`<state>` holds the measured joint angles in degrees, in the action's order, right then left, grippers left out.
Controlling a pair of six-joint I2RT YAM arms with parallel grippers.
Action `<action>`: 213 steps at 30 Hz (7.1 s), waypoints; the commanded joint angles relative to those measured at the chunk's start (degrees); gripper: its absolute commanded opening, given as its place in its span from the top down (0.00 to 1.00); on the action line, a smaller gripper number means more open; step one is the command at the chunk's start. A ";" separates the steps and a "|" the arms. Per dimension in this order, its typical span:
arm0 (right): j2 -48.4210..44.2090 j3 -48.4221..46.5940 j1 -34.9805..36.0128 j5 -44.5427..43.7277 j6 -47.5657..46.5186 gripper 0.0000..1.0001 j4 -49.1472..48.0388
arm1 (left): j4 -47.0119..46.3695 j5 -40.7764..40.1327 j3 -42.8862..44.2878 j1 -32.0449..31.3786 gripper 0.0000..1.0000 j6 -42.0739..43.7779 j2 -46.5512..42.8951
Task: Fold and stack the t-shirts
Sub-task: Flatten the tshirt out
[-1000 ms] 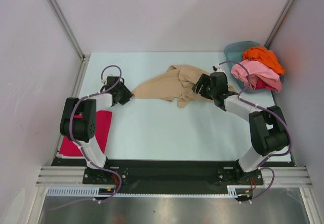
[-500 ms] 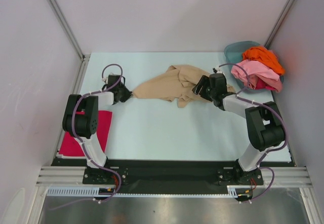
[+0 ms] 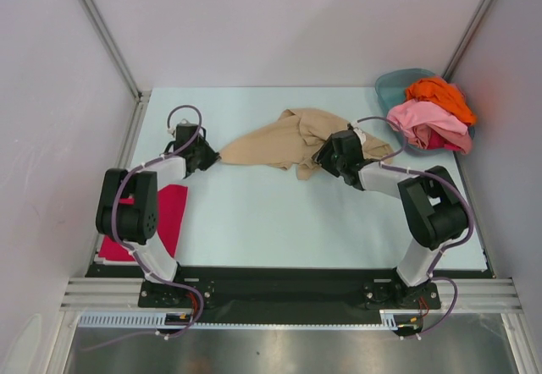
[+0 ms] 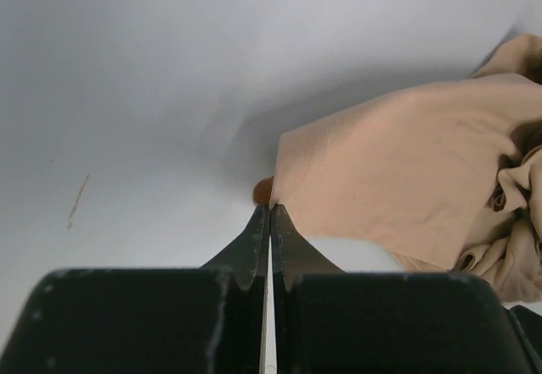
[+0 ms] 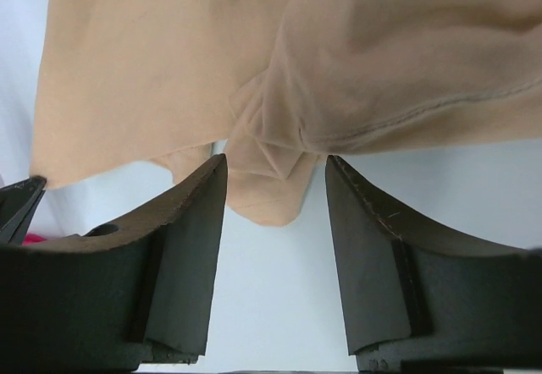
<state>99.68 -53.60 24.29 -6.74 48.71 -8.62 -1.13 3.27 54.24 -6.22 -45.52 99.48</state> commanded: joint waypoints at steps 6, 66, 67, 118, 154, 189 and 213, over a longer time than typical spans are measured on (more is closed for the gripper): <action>2.62 0.70 0.32 -3.54 2.27 0.43 -5.54 | 0.68 1.22 -3.08 -0.55 1.00 1.31 -8.16; -6.43 -2.99 7.69 -21.47 29.86 0.43 52.83 | 1.92 5.17 -18.03 1.91 1.00 2.19 -25.92; -5.73 -3.17 8.39 -21.73 30.48 0.43 52.74 | 1.83 5.08 -17.94 1.91 1.00 2.36 -25.83; -46.77 -33.28 -5.84 -15.76 -38.49 1.00 24.53 | 17.11 10.88 18.17 1.91 1.00 13.61 -39.10; -53.62 -62.59 -2.85 -1.61 -38.87 1.00 20.58 | 20.73 -3.18 61.60 1.91 1.00 20.64 -52.99; -27.54 1.22 -28.85 2.42 -34.91 1.00 -15.62 | -28.14 6.48 21.94 1.74 1.00 11.07 10.35; -27.86 2.71 -30.45 7.89 -27.00 1.00 0.60 | -16.90 14.75 33.83 1.82 1.00 8.25 23.30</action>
<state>76.86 -51.37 -6.17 1.19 19.53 -11.66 -20.78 16.73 88.18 -4.73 -36.62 126.02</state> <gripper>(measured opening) 0.020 0.006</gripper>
